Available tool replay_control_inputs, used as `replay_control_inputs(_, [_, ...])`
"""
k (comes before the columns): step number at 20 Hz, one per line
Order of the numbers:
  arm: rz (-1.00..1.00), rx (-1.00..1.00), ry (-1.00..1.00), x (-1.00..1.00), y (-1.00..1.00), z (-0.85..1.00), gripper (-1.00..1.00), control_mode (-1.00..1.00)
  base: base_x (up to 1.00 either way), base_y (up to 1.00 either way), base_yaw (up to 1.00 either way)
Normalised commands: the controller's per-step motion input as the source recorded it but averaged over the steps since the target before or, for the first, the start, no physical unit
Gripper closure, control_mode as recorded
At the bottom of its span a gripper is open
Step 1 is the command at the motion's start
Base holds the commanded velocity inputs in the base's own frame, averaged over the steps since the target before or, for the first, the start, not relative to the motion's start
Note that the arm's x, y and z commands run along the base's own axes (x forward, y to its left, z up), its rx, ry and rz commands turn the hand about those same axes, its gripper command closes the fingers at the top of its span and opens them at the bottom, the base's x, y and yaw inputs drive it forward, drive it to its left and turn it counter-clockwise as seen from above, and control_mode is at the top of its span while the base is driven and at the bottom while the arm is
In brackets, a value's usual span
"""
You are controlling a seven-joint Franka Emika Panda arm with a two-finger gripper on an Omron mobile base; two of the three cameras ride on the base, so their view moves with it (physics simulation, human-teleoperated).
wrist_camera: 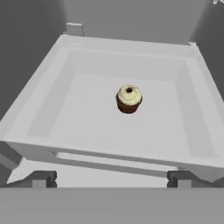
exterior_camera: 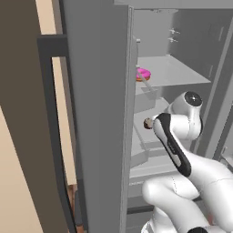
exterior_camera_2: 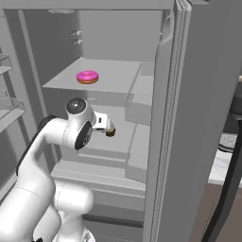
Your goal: Take the donut and cupcake from the fridge and place them on the empty tray on the dining counter.
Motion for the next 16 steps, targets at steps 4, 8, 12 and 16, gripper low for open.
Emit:
replay_control_inputs(4, [0.00,0.00,-0.08,0.36,-0.12,-0.33,-1.00,-1.00,0.00,0.00,0.00])
replay_control_inputs(8, [0.00,0.00,-0.04,0.44,-0.02,-0.13,-1.00,-1.00,0.00,0.00,0.00])
replay_control_inputs(12, [0.00,0.00,0.00,0.49,0.00,-0.10,-1.00,-1.00,0.00,0.00,0.00])
replay_control_inputs(16, [0.00,0.00,0.00,0.49,0.00,-0.12,-1.00,-1.00,0.00,0.00,0.00])
